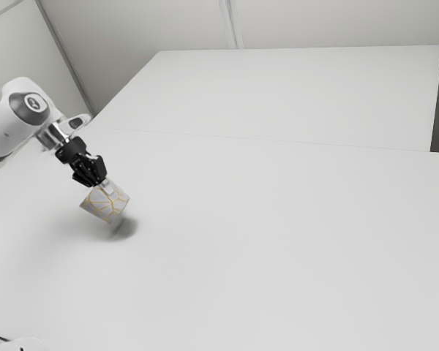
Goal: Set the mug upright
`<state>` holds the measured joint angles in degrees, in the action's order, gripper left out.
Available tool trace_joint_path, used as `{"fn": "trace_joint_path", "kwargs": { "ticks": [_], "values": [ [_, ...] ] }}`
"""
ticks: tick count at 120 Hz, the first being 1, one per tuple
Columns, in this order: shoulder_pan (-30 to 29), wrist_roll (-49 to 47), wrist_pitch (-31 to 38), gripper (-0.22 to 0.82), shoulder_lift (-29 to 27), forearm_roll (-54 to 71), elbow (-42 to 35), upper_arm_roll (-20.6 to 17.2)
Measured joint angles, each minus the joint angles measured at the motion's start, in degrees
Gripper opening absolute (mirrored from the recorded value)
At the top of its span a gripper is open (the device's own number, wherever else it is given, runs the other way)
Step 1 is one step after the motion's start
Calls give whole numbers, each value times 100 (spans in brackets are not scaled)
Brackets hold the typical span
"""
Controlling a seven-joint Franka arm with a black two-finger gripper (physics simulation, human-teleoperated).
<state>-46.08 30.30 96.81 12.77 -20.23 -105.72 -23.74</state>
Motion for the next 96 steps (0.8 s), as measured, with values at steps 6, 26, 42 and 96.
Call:
{"fn": "trace_joint_path", "kwargs": {
  "ticks": [6, 26, 42, 96],
  "values": [
    [378, -25, 230, -17, -369, 58, -346, 118],
    [2016, -159, 1054, -18, -910, 271, -1024, 1282],
    [3968, -358, 1593, -18, -855, 674, -1103, 3058],
    [5182, -1944, 2500, -18, -1051, 2615, -1671, 3004]
  ]
}}
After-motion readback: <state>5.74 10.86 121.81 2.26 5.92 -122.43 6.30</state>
